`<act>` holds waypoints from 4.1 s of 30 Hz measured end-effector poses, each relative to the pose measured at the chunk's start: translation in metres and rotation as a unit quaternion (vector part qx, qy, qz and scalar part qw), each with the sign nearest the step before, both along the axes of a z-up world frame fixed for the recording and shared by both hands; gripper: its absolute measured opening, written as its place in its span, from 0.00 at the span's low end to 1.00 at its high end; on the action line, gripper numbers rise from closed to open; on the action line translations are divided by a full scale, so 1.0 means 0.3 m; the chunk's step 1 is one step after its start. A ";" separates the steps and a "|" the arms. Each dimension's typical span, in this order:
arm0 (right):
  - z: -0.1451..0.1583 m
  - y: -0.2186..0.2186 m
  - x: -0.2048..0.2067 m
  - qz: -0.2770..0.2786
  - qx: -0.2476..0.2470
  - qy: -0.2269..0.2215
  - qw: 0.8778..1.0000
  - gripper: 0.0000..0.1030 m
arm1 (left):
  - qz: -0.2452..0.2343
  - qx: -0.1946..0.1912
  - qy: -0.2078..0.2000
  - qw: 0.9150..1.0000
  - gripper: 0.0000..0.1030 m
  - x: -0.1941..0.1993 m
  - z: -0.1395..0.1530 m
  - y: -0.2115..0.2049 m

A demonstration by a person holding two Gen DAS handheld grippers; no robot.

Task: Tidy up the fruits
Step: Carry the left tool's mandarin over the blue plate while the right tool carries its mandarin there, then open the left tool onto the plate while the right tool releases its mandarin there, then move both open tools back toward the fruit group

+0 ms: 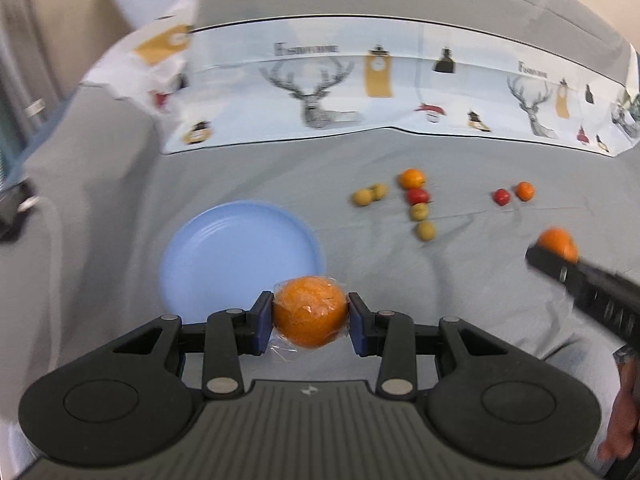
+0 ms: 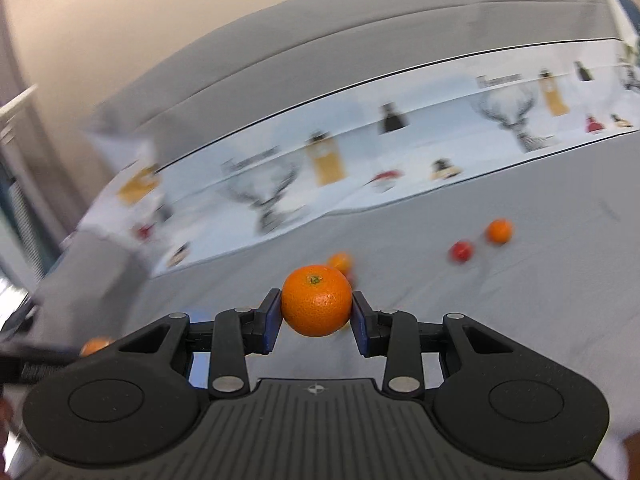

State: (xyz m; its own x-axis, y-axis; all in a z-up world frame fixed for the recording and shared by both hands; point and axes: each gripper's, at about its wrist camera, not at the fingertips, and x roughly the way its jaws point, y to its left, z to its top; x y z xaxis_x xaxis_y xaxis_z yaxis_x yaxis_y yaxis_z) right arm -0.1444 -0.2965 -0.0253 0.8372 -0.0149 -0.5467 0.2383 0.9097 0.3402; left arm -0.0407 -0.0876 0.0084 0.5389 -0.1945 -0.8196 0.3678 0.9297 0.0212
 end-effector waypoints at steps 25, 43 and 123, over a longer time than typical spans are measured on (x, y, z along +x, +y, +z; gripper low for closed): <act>0.037 0.496 -0.076 0.127 -0.073 0.063 0.987 0.37 | 0.087 -0.045 0.010 0.995 0.42 -0.131 -0.012 0.468; -0.023 0.467 0.016 0.119 -0.055 0.085 0.988 0.37 | 0.087 -0.021 0.014 0.996 0.42 -0.017 -0.070 0.416; 0.075 0.581 -0.076 0.104 -0.153 0.024 0.982 0.99 | 0.100 -0.029 -0.078 0.992 1.00 -0.182 -0.017 0.435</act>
State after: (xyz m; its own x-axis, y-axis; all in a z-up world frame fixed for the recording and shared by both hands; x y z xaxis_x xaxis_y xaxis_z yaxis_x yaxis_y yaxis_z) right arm -0.1670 -0.1221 -0.0027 0.8131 -0.0151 -0.5820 0.0446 0.9983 0.0364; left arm -0.0955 0.0430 0.0033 0.6907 -0.1148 -0.7140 0.1727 0.9849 0.0086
